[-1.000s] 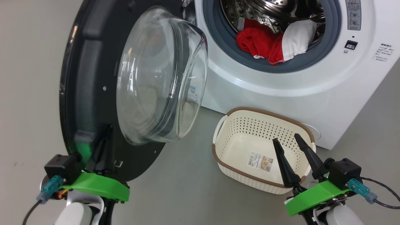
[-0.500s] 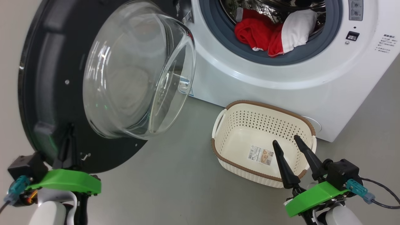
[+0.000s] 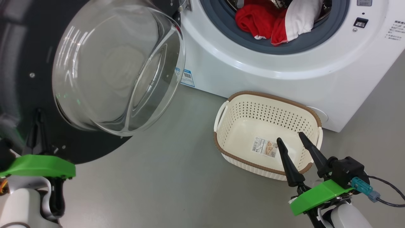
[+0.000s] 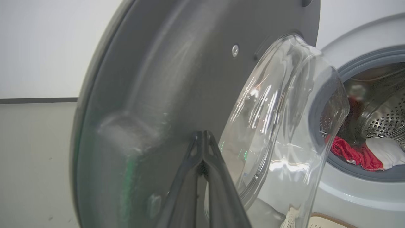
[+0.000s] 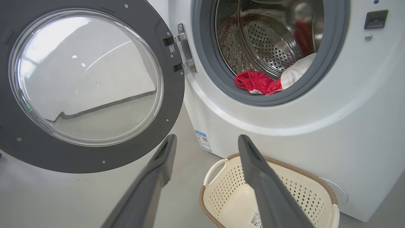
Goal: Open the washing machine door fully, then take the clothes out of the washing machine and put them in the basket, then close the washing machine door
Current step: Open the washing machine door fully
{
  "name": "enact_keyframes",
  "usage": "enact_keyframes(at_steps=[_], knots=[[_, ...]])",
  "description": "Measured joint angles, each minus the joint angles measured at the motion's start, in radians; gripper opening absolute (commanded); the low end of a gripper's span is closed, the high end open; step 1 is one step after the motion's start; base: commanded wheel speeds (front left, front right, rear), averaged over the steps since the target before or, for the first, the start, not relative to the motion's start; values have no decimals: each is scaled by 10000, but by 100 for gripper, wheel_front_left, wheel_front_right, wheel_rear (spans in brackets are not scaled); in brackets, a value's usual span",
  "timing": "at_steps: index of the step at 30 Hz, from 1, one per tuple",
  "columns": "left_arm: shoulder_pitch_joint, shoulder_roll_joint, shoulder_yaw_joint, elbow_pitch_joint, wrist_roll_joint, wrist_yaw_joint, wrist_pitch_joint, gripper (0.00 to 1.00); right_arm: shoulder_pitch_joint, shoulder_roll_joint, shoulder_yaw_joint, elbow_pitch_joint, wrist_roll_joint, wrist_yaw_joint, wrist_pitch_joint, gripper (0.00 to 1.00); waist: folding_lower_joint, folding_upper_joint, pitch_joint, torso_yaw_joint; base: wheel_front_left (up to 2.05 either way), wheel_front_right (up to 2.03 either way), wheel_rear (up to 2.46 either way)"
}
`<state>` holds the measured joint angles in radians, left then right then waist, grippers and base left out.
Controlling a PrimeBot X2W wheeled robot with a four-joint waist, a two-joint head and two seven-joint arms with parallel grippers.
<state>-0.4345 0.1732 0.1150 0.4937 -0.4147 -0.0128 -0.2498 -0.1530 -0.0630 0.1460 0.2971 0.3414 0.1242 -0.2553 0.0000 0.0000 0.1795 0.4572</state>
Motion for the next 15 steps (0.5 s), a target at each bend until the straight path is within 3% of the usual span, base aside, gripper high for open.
enact_keyframes(at_steps=[15], knots=[[-1150, -322, 2105, 941, 1047, -614, -33, 0, -593, -267, 174, 27, -105, 0, 0, 100, 0, 0, 613, -187, 0, 0, 0]])
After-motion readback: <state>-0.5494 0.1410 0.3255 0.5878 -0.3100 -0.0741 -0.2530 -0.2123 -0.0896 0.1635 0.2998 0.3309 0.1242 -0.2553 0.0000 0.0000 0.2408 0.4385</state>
